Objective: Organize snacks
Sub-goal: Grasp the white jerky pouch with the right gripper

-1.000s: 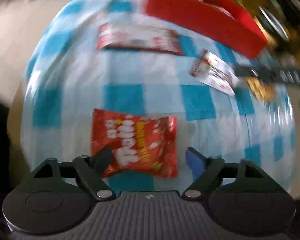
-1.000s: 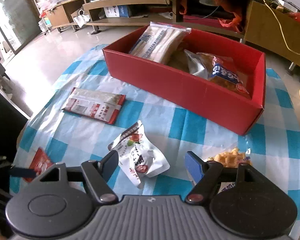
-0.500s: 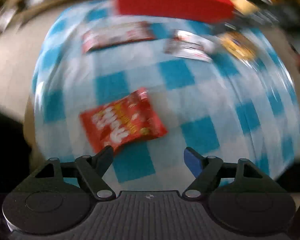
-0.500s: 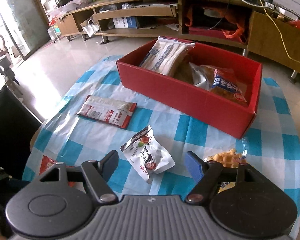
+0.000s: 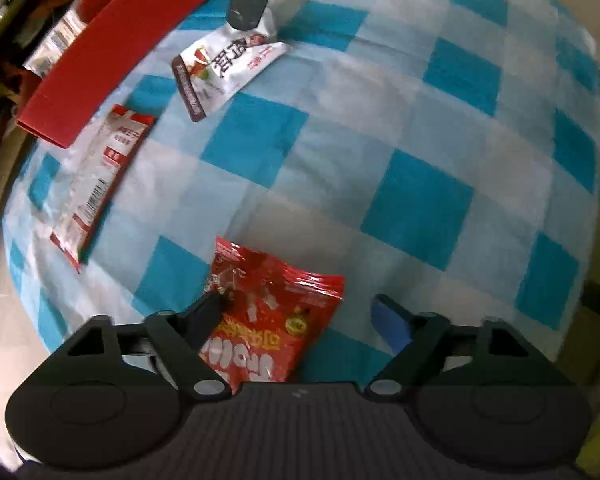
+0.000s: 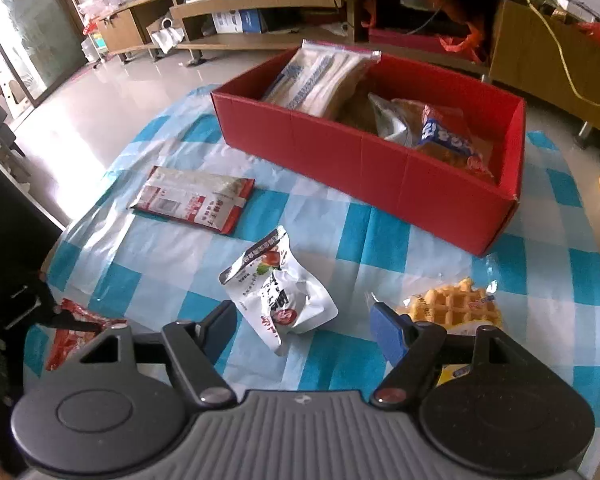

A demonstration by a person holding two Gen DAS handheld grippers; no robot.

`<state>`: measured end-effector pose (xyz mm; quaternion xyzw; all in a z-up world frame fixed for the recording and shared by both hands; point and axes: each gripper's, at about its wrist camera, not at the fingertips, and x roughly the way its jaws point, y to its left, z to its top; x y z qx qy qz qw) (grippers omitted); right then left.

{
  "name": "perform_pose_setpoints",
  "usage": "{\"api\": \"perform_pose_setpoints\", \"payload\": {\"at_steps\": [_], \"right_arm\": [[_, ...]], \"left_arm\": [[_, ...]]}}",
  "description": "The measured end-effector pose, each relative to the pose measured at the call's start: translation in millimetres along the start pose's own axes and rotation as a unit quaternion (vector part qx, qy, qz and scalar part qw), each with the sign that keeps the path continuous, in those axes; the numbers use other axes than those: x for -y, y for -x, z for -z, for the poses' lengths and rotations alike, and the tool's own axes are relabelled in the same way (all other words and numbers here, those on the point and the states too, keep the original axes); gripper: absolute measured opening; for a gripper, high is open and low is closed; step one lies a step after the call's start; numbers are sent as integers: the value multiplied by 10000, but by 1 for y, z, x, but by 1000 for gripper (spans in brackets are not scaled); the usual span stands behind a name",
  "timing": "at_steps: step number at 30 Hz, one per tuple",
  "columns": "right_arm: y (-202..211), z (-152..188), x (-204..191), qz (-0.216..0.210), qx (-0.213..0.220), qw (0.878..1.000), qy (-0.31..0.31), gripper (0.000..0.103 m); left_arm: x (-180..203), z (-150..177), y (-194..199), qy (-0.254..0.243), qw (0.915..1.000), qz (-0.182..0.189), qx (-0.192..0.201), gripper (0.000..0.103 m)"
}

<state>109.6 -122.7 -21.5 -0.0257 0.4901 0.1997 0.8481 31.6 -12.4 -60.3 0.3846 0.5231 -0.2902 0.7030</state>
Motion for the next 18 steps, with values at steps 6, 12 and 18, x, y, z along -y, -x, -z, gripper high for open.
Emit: {"api": "perform_pose_setpoints", "payload": {"at_steps": [6, 12, 18], "right_arm": [[-6, -6, 3, -25, -21, 10000, 53, 69], [-13, -14, 4, -35, 69, 9997, 235, 69], [-41, -14, -20, -104, -189, 9928, 1177, 69]], "left_arm": [[-23, 6, 16, 1512, 9876, 193, 369, 58], [-33, 14, 30, 2983, 9486, 560, 897, 50], [-33, 10, 21, 3047, 9466, 488, 938, 67]]}}
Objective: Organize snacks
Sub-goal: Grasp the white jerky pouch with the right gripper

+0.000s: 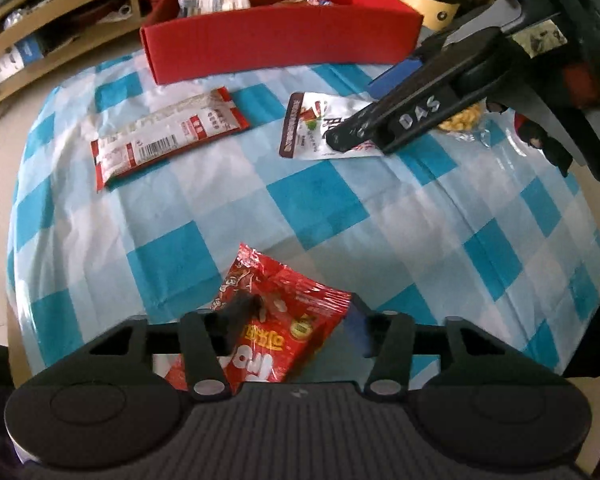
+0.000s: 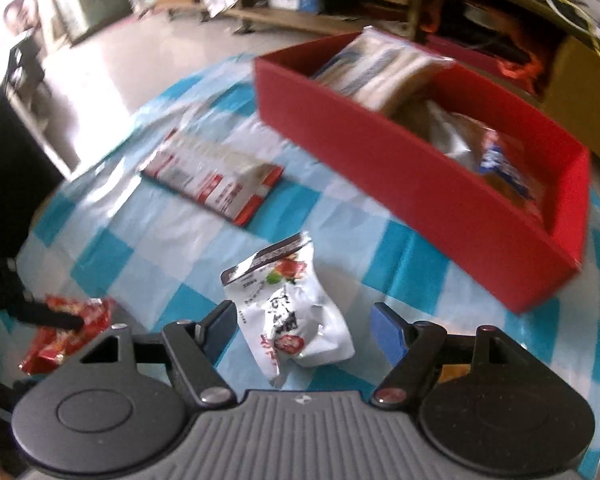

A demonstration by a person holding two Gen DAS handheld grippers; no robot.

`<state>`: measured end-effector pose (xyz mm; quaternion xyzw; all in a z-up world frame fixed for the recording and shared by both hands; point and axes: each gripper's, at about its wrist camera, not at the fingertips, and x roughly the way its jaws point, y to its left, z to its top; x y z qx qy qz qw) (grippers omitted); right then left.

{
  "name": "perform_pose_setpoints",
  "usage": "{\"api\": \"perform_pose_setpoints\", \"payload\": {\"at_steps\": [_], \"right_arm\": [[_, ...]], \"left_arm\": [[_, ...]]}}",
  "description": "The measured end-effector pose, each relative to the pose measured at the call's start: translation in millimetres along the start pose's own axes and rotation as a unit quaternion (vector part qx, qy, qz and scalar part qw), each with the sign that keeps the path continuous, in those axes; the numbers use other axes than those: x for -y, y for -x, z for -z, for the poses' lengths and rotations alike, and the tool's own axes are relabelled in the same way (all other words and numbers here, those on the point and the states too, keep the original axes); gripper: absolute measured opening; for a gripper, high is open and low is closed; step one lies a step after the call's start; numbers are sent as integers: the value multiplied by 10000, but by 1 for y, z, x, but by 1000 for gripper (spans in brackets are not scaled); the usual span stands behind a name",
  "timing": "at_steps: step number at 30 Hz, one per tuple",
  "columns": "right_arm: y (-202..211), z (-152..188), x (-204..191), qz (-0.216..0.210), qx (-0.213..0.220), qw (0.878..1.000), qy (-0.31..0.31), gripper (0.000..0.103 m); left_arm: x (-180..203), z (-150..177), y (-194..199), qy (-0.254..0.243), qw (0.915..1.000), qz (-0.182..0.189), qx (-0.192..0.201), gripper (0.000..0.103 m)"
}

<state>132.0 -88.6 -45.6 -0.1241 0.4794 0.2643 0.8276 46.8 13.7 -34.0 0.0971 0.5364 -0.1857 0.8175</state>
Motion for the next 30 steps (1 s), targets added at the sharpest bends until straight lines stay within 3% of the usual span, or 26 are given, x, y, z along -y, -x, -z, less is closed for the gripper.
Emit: {"api": "perform_pose_setpoints", "payload": {"at_steps": [4, 5, 6, 10, 11, 13, 17, 18, 19, 22, 30], "right_arm": [[-19, -5, -14, 62, -59, 9988, 482, 69], [-24, -5, -15, 167, -111, 9982, 557, 69], [-27, -6, -15, 188, -97, 9981, 573, 75], [-29, -5, -6, 6, -32, 9996, 285, 73], [-28, -4, -8, 17, -2, 9995, 327, 71], [-23, -3, -13, -12, 23, 9994, 347, 56], [-17, 1, -19, 138, 36, 9996, 246, 52], [-14, 2, -18, 144, 51, 9997, 168, 46], [-10, 4, -16, 151, 76, 9998, 69, 29], [2, 7, -4, -61, 72, 9993, -375, 21], [13, 20, 1, 39, 172, 9971, -744, 18]], "left_arm": [[0, -1, -9, -161, 9998, -96, 1, 92], [2, 0, -12, -253, 9994, -214, -29, 94], [2, 1, -16, -309, 9992, -252, -83, 94], [6, 6, -29, -488, 9978, -383, -238, 92], [7, 5, -27, -490, 9979, -358, -215, 87], [8, 3, -24, -475, 9981, -346, -184, 81], [6, -1, -21, -278, 9987, -366, -202, 78], [6, -1, -18, -228, 9989, -357, -179, 77], [5, -2, -16, -169, 9992, -328, -143, 76], [7, -3, -11, -88, 9994, -312, -80, 76], [5, -3, -2, 83, 9992, -383, 72, 76]]}}
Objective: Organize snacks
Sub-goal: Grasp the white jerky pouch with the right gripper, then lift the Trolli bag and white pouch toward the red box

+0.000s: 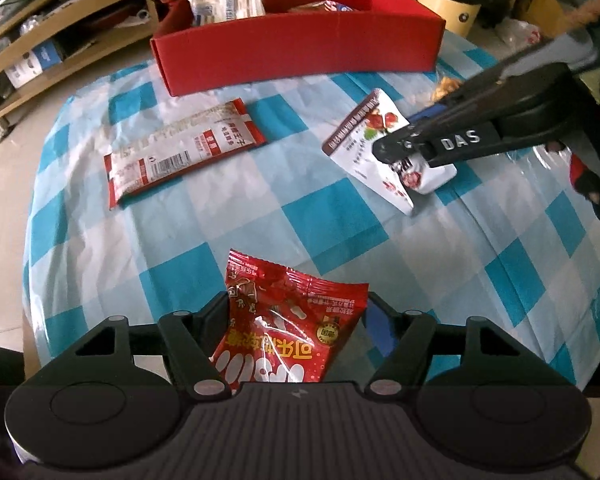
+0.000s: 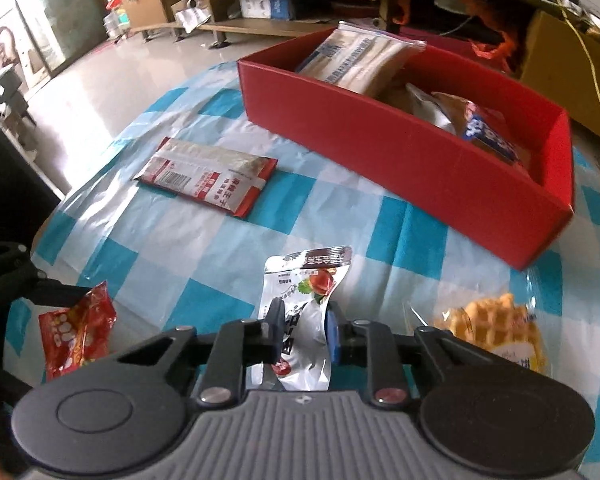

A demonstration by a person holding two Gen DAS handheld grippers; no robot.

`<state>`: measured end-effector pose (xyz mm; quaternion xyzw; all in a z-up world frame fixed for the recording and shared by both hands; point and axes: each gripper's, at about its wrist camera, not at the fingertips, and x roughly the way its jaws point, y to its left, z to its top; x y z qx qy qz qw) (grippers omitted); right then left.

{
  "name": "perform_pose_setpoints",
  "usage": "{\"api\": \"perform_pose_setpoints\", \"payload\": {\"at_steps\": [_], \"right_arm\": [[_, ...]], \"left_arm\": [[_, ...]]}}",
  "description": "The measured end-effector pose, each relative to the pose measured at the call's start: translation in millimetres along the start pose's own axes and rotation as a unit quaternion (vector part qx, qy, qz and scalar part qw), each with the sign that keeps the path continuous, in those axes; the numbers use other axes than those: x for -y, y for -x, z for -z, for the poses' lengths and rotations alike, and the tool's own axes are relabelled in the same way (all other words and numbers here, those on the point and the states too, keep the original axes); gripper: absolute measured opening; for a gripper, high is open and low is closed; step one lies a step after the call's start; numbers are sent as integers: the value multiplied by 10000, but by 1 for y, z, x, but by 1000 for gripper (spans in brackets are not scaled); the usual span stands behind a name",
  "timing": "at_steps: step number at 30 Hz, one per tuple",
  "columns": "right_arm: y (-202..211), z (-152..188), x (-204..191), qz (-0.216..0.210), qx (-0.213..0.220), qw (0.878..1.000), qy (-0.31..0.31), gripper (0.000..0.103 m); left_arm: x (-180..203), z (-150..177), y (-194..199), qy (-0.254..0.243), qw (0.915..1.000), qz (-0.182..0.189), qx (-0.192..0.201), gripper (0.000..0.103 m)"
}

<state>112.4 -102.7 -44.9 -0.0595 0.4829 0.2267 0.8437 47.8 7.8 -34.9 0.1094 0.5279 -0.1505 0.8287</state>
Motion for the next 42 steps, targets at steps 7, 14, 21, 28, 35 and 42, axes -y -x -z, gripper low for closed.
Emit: {"api": "perform_pose_setpoints", "payload": {"at_steps": [7, 14, 21, 28, 35, 42], "right_arm": [[27, -1, 13, -157, 398, 9973, -598, 12], [7, 7, 24, -418, 71, 9948, -923, 13], [3, 7, 10, -170, -172, 9985, -493, 60], [-12, 22, -17, 404, -249, 9987, 193, 57], [7, 22, -13, 228, -38, 9996, -129, 49], [49, 22, -2, 231, 560, 9963, -607, 49]], "left_arm": [[-12, -11, 7, 393, 9990, 157, 163, 76], [-12, -13, 2, 524, 9984, 196, 57, 76], [-14, -12, -6, 477, 9985, 246, -133, 76], [-12, -12, -7, 470, 9985, 209, -168, 76], [-11, -17, -2, 571, 9981, 203, -78, 76], [-15, -27, 15, 807, 9960, 151, 354, 76]]}}
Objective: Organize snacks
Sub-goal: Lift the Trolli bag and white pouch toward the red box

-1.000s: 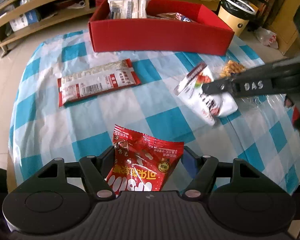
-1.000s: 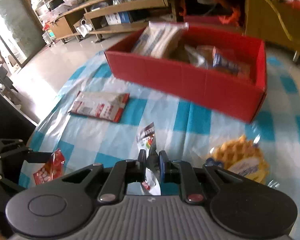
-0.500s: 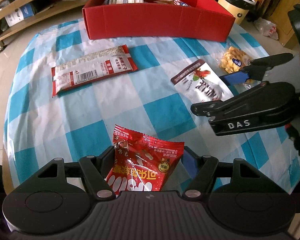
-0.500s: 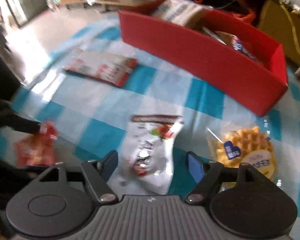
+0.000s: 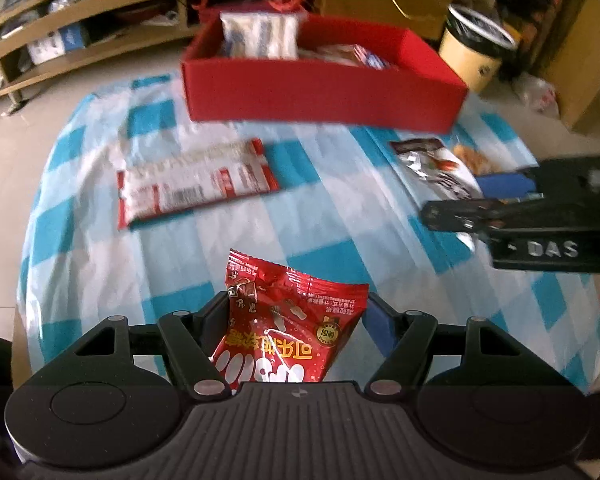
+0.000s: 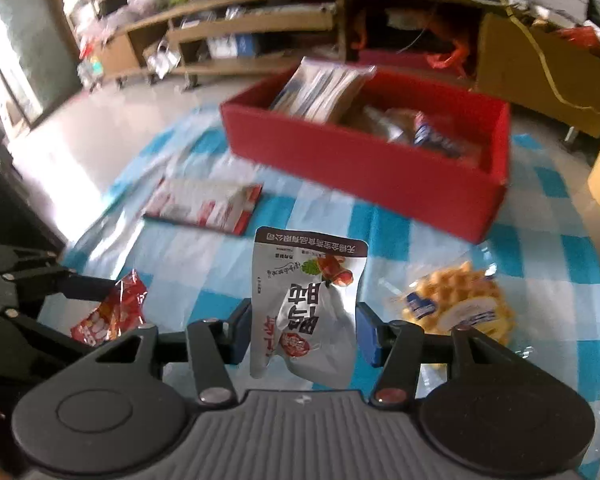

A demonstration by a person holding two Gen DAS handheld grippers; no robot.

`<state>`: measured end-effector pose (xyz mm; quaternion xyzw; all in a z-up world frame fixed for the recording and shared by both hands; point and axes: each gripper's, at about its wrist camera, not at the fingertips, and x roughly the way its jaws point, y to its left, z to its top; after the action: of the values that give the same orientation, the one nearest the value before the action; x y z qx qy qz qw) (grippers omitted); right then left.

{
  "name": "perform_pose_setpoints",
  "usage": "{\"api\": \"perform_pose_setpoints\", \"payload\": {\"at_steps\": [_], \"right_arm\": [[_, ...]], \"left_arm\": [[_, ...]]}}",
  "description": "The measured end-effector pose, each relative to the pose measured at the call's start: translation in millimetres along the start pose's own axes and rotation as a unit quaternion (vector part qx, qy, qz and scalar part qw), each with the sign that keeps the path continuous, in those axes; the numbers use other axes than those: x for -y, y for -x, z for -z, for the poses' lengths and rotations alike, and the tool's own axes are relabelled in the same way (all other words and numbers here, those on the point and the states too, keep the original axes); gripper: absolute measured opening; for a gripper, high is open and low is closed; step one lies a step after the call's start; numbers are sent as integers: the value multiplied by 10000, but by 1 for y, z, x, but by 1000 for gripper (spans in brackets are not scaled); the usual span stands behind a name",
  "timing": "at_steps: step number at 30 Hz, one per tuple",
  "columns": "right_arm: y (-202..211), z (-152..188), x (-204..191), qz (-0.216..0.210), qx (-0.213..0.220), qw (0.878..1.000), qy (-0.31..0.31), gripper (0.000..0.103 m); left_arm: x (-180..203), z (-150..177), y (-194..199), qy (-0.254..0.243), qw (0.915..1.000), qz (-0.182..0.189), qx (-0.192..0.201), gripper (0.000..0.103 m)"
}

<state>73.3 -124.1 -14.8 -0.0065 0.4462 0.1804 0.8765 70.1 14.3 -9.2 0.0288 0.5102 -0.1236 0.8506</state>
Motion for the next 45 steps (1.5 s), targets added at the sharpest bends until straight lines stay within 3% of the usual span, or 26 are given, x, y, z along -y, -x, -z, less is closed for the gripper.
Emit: {"api": "perform_pose_setpoints", "payload": {"at_steps": [5, 14, 45], "right_arm": [[7, -8, 5, 22, 213, 9997, -96, 49], [7, -28, 6, -53, 500, 9987, -32, 49], [16, -50, 32, 189, 971, 9941, -454, 49]], "left_arm": [[-6, -15, 7, 310, 9991, -86, 268, 76], [-1, -40, 13, 249, 9961, -383, 758, 76], [17, -79, 7, 1, 9919, -306, 1233, 76]]}}
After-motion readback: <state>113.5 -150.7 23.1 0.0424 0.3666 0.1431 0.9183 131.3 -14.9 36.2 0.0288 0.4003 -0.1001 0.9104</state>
